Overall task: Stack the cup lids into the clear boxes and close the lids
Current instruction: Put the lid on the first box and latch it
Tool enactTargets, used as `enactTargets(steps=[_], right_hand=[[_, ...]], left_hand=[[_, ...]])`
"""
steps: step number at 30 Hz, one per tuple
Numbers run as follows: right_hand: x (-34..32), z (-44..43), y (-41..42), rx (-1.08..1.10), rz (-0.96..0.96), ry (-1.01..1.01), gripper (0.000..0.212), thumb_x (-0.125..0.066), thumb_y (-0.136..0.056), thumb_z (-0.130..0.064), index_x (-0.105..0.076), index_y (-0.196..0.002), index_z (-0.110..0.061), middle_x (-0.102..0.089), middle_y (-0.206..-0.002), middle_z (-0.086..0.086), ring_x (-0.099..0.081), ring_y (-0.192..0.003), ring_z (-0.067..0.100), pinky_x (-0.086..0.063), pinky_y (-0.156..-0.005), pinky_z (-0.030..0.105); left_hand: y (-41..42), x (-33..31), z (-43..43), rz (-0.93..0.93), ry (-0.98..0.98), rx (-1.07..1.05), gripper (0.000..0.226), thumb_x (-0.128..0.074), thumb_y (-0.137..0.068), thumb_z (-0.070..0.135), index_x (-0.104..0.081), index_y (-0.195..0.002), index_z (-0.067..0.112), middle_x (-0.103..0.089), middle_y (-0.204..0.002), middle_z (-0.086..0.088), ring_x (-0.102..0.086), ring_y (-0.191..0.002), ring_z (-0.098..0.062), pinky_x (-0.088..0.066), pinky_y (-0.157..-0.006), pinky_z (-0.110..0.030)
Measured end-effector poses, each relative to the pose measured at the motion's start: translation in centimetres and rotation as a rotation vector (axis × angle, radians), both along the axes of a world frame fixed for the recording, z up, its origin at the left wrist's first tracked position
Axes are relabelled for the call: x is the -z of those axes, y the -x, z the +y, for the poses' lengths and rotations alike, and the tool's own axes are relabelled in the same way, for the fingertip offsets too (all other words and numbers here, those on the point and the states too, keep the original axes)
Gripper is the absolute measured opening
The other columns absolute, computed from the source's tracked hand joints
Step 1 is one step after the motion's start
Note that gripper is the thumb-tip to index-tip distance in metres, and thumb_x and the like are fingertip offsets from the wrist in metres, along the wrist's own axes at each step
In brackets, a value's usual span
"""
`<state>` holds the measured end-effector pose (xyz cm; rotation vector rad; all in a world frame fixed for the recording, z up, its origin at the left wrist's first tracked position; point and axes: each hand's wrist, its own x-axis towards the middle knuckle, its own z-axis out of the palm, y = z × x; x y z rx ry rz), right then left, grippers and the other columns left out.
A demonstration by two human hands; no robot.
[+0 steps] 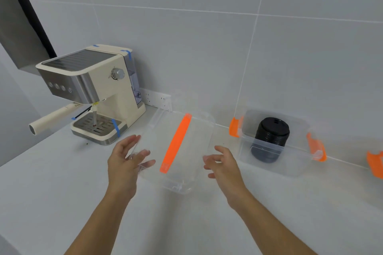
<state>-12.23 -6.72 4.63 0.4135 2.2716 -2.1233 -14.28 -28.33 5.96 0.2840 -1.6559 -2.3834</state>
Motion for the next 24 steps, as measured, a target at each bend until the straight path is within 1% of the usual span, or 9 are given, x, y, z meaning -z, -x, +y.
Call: enactTargets(steps=[4,8,10,12,14,16,19,21,24], right_hand=[[-3.5,2.9,1.4,0.08,0.16,-0.109,0.046,-0.06,-0.087,-0.027,-0.043,-0.13,-0.022,-0.06,-0.099,-0.008,-0.059,-0.09,0.012,-0.048,-0.079,0.031],[-7.7,6.8,2.1,0.252,0.3,-0.105,0.054,-0.062,-0.086,-0.028,-0.039,-0.134,-0.019,-0.053,-0.11,-0.004,-0.057,-0.089,0.008,-0.045,-0.075,0.024],[-9.6,9.0,2.1,0.323,0.316,-0.091,0.057,-0.063,-0.084,-0.035,-0.037,-0.135,-0.024,-0.051,-0.117,-0.004,-0.058,-0.096,0.012,-0.048,-0.082,0.028],[-11.2,11.5,1.7,0.37,0.32,-0.054,0.061,-0.064,-0.083,-0.039,-0.035,-0.136,-0.026,-0.051,-0.123,-0.002,-0.057,-0.105,0.019,-0.05,-0.089,0.037],[-12.4,13.4,1.3,0.377,0.306,-0.031,0.064,-0.065,-0.083,-0.04,-0.036,-0.137,-0.023,-0.054,-0.121,0.002,-0.058,-0.104,0.019,-0.052,-0.088,0.04],[-13.1,15.2,0.5,0.358,0.281,-0.025,0.063,-0.065,-0.083,-0.04,-0.039,-0.136,-0.019,-0.058,-0.115,0.004,-0.059,-0.098,0.018,-0.053,-0.08,0.038],[-13.4,17.1,-0.9,0.282,0.257,0.008,0.049,-0.065,-0.083,-0.035,-0.052,-0.125,-0.014,-0.065,-0.106,0.006,-0.065,-0.089,0.02,-0.053,-0.063,0.03],[-13.1,18.0,-1.8,0.237,0.273,0.022,0.029,-0.066,-0.084,-0.027,-0.062,-0.108,-0.013,-0.068,-0.094,0.007,-0.068,-0.071,0.015,-0.053,-0.054,0.025],[-12.7,18.9,-2.6,0.28,0.331,0.113,0.005,-0.064,-0.085,-0.016,-0.065,-0.086,-0.011,-0.061,-0.071,0.006,-0.058,-0.05,0.01,-0.048,-0.045,0.022]], left_hand=[[1.3,-3.4,1.7,0.12,0.011,0.078,0.041,-0.058,-0.08,-0.016,-0.062,-0.094,0.021,-0.057,-0.117,-0.001,-0.064,-0.071,-0.02,-0.059,-0.053,-0.031],[2.7,-6.9,3.5,0.243,0.067,0.205,0.042,-0.058,-0.079,-0.017,-0.063,-0.096,0.021,-0.058,-0.118,-0.005,-0.066,-0.067,-0.017,-0.058,-0.053,-0.031],[3.4,-8.5,4.3,0.307,0.064,0.278,0.045,-0.056,-0.078,-0.018,-0.06,-0.098,0.022,-0.063,-0.114,-0.002,-0.067,-0.064,-0.016,-0.057,-0.051,-0.03],[4.0,-9.9,5.5,0.357,0.079,0.355,0.048,-0.055,-0.079,-0.018,-0.059,-0.101,0.024,-0.066,-0.11,0.002,-0.068,-0.064,-0.015,-0.057,-0.051,-0.031],[4.5,-10.7,6.5,0.395,0.113,0.417,0.048,-0.056,-0.08,-0.016,-0.059,-0.105,0.025,-0.066,-0.113,0.001,-0.068,-0.066,-0.016,-0.058,-0.053,-0.032],[4.8,-11.3,7.8,0.425,0.128,0.486,0.05,-0.059,-0.079,-0.013,-0.059,-0.109,0.027,-0.067,-0.113,0.001,-0.068,-0.067,-0.018,-0.058,-0.054,-0.032],[5.1,-11.4,10.2,0.442,0.132,0.572,0.055,-0.065,-0.075,-0.008,-0.056,-0.113,0.03,-0.071,-0.108,0.001,-0.069,-0.068,-0.021,-0.057,-0.053,-0.031],[5.2,-11.3,12.1,0.428,0.115,0.57,0.056,-0.065,-0.075,-0.01,-0.056,-0.113,0.03,-0.071,-0.108,-0.002,-0.07,-0.068,-0.023,-0.057,-0.052,-0.031],[5.4,-11.2,14.5,0.373,0.018,0.53,0.056,-0.07,-0.071,-0.002,-0.053,-0.116,0.027,-0.068,-0.107,-0.005,-0.071,-0.068,-0.025,-0.056,-0.052,-0.03]])
